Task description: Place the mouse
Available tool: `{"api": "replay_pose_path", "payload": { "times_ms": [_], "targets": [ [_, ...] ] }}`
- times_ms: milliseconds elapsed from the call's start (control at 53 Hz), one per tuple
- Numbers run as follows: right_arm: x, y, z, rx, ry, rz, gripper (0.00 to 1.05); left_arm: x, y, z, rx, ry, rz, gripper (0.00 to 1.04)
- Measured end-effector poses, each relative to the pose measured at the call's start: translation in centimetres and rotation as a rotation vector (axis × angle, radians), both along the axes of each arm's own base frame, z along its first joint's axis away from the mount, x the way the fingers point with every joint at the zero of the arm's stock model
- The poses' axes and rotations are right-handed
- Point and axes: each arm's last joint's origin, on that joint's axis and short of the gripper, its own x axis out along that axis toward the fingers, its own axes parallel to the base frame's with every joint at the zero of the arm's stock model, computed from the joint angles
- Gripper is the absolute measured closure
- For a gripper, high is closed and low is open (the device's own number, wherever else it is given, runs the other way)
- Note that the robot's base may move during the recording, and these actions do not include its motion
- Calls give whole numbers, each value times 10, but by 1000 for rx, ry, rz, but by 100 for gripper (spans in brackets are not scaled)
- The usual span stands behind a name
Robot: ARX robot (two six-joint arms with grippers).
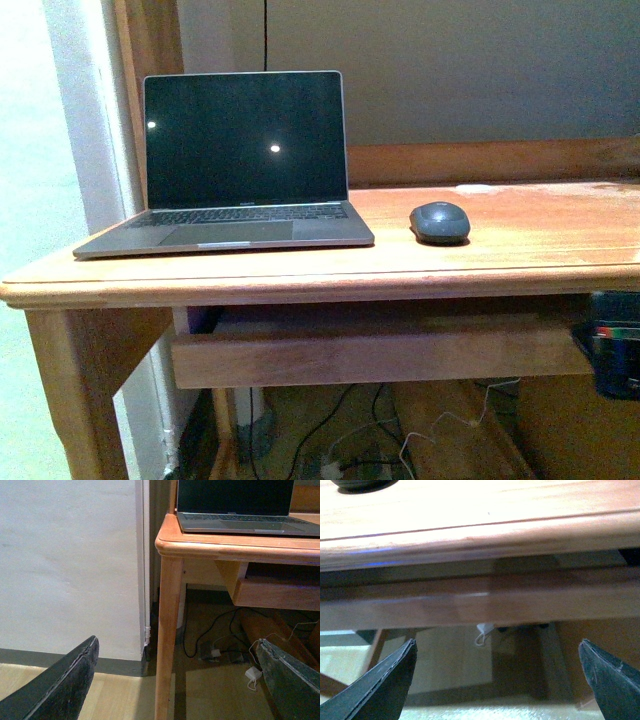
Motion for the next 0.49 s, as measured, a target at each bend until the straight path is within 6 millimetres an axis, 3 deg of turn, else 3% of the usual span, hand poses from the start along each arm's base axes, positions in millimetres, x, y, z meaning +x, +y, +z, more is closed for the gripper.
{"api": "replay_pose_path", "payload": {
  "times_ms": [245, 491],
  "targets": [
    [-87, -28, 19, 184, -34, 10, 7, 0, 0, 0, 0, 0, 1, 8],
    [-151, -26, 14, 266, -65, -10, 7, 0, 0, 0, 0, 0, 0, 8]
  ]
}}
